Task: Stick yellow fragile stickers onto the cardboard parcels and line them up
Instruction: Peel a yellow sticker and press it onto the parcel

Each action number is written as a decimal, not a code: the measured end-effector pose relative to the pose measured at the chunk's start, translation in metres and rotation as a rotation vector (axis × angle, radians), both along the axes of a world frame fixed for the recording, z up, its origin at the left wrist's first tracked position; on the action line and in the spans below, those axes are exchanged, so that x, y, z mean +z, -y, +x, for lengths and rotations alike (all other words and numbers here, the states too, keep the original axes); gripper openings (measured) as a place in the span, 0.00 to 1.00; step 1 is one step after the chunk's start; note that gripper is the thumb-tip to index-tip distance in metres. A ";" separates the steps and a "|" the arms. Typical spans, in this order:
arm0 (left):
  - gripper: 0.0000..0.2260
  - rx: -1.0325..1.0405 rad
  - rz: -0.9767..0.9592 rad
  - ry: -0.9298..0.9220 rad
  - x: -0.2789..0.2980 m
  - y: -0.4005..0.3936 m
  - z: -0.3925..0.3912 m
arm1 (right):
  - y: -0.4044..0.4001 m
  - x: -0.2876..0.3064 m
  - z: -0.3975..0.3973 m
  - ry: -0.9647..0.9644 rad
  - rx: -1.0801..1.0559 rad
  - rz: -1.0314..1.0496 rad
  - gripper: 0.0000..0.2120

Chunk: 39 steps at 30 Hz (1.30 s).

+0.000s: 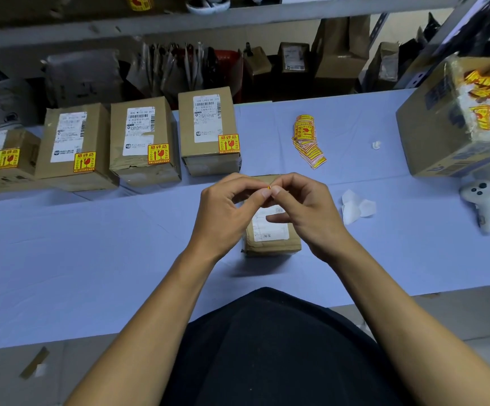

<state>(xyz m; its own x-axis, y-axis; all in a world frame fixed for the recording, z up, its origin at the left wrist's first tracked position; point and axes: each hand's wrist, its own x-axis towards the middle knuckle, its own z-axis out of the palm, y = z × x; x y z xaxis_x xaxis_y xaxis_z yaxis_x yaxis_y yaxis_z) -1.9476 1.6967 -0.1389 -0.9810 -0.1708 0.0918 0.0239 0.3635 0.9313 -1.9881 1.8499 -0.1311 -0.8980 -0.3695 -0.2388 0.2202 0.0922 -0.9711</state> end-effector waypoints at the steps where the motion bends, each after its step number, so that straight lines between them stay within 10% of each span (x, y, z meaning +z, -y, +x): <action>1: 0.07 -0.012 -0.030 -0.009 0.000 0.001 0.000 | 0.000 -0.001 0.000 -0.022 -0.002 0.022 0.06; 9: 0.05 0.049 -0.016 0.056 0.001 -0.012 -0.002 | 0.003 -0.010 -0.001 -0.048 -0.036 0.099 0.08; 19: 0.07 0.486 0.881 0.528 -0.025 -0.031 -0.029 | -0.037 -0.051 -0.024 0.318 -0.289 0.181 0.09; 34: 0.07 0.511 0.783 0.591 -0.034 -0.052 -0.039 | -0.113 -0.131 -0.046 0.391 -0.294 0.668 0.01; 39: 0.07 0.502 0.755 0.607 -0.035 -0.054 -0.036 | -0.122 -0.141 -0.040 0.396 -0.167 0.827 0.17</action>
<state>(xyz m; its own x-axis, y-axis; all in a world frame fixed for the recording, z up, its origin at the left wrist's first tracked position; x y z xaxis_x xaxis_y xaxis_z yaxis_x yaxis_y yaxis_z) -1.9836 1.7504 -0.1743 -0.6303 -0.3734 -0.6806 -0.5063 -0.4669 0.7250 -2.0283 1.9720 -0.2721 -0.7209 0.1816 -0.6688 0.5943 0.6585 -0.4618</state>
